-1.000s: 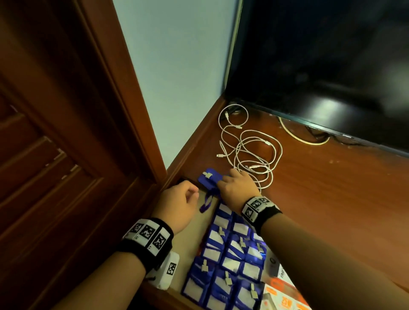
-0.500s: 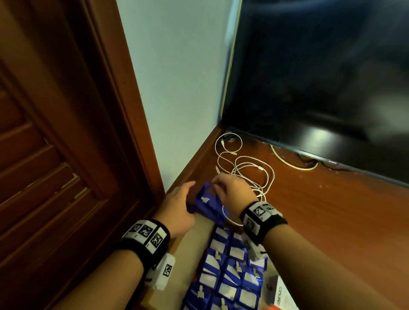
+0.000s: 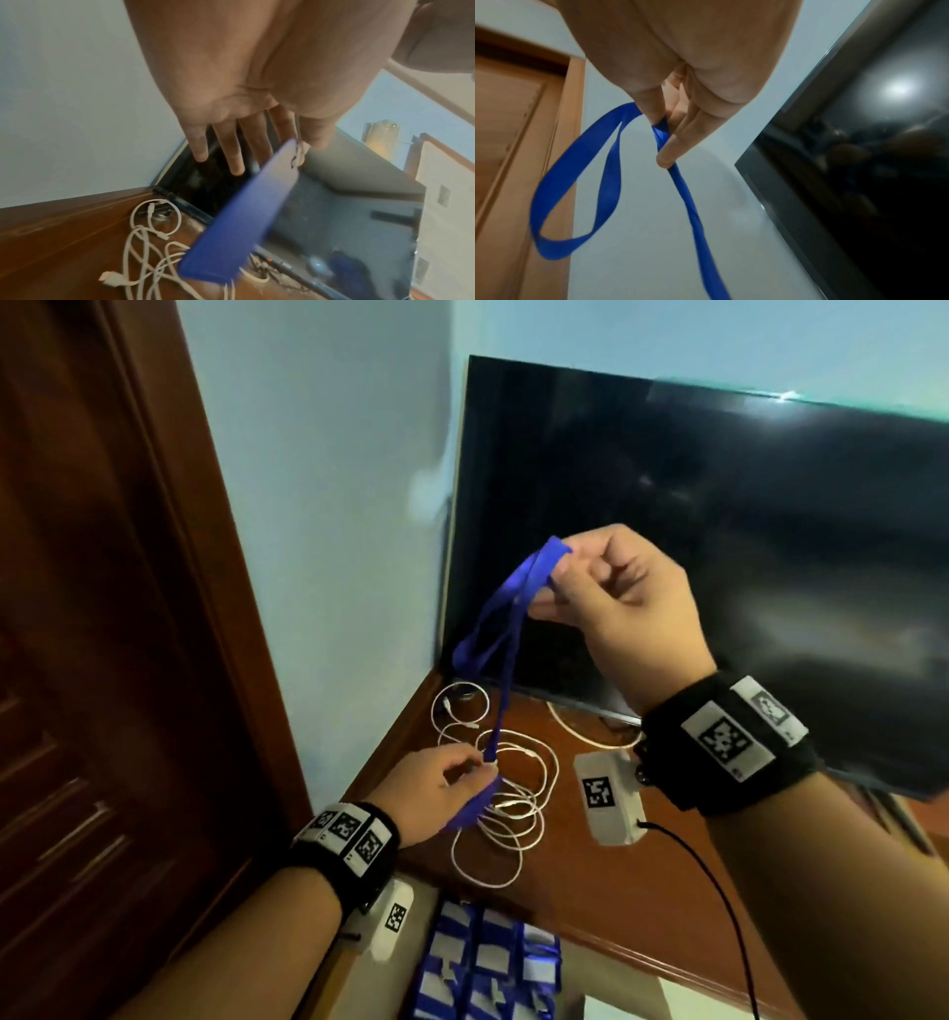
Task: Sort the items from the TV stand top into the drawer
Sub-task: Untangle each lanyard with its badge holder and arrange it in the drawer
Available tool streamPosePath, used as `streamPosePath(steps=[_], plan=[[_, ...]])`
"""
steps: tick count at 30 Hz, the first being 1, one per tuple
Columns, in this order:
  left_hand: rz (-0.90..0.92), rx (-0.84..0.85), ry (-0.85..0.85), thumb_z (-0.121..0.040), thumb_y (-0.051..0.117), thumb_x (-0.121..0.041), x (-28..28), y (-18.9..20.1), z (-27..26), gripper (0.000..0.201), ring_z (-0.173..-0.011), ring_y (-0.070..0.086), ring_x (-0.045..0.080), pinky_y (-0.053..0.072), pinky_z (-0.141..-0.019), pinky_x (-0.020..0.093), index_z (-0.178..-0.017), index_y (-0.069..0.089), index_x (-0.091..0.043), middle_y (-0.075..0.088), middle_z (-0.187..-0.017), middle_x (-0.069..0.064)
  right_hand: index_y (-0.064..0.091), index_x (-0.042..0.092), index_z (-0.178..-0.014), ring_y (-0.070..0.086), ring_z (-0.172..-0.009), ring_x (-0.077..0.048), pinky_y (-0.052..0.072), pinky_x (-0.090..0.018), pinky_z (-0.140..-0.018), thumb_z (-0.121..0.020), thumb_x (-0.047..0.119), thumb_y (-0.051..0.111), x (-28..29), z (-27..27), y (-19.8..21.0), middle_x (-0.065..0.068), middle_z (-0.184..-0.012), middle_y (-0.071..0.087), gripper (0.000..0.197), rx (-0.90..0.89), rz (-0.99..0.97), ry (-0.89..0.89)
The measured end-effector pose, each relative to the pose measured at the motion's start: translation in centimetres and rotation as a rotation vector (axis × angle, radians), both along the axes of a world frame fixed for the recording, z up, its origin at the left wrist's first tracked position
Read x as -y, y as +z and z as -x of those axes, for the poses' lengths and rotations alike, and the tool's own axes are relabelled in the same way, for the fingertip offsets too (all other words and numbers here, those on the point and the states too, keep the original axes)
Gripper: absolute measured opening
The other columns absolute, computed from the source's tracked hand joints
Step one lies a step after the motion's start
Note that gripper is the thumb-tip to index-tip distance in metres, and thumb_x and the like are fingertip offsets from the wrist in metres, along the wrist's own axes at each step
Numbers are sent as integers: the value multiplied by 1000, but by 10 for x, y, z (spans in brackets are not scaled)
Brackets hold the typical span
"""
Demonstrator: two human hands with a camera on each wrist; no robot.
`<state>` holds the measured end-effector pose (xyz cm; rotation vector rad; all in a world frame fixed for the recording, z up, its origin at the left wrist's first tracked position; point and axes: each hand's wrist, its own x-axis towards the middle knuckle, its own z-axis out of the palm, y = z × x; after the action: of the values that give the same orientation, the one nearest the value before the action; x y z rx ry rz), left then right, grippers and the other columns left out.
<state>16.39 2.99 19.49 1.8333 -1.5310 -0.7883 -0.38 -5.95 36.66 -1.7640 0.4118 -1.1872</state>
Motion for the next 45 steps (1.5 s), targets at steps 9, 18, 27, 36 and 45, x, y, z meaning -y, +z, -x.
streamPosePath(steps=[9,18,27,36,45], plan=[[246,-575,9,-102,59,-32,11,69,59,29,-94,71,32,58,-90,50,-106,66,-4,74,-99,13,54,20,-140,74,-94,-17,62,-47,-86,-80,56,73,32,78,-45,1,-112,74,72,-387,-116,-518],[115,-1244,-7,-105,49,-16,21,90,88,24,-92,72,25,60,-77,40,-125,57,-6,73,-105,17,70,13,-121,74,-79,-19,57,-32,-68,-100,64,30,-68,114,-115,-10,-104,79,68,-409,-828,58],[128,-1312,-61,-101,48,-38,23,98,107,24,-69,53,18,51,-91,40,-93,51,-15,48,-74,4,61,10,-131,68,-78,-22,58,-31,-63,-90,38,68,-77,110,-129,-18,-98,71,50,-127,-880,142],[283,-1053,81,-107,49,-24,26,100,75,20,-103,70,23,51,-105,47,-96,62,-12,74,-105,12,59,-1,-109,76,-84,-23,60,-28,-61,-95,12,67,-43,142,-108,-14,-100,78,21,5,-568,-213],[484,-451,103,-98,68,-24,17,113,63,13,-87,77,24,61,-84,41,-97,72,-12,79,-87,7,64,20,-102,69,-60,-16,57,-29,-54,-97,27,70,1,182,-89,4,-80,71,11,-394,-1,-682]])
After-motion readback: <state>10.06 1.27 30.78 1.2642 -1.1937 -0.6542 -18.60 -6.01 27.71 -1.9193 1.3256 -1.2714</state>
